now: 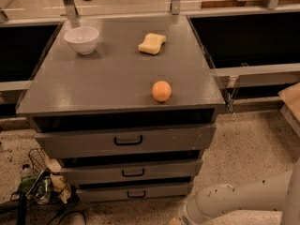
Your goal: Open bottom drawer
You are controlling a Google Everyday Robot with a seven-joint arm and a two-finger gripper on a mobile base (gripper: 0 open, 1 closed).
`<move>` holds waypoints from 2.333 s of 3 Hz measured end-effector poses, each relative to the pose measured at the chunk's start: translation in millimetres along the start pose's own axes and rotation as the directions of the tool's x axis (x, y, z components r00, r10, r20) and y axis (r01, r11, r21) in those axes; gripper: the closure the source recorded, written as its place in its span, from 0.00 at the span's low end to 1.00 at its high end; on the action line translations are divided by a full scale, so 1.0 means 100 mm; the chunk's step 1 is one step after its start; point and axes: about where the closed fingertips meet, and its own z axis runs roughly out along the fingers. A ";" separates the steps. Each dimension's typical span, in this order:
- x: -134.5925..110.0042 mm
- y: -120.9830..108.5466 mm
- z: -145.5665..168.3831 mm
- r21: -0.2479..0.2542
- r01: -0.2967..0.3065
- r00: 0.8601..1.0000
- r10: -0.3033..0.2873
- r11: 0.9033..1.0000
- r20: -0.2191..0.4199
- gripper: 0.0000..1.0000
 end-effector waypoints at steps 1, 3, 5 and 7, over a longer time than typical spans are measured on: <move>0.00 0.00 0.00 0.000 0.000 1.000 0.000 1.000 0.000 1.00; -0.24 -0.09 0.15 0.055 0.025 0.991 -0.032 0.998 0.128 1.00; -0.61 -0.11 0.38 0.064 0.064 0.976 -0.076 0.996 0.205 1.00; -0.61 -0.37 0.76 0.081 -0.038 0.972 0.018 0.996 0.233 1.00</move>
Offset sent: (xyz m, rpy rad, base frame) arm 0.0231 0.0199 -0.0300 0.0535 -0.1499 -0.0922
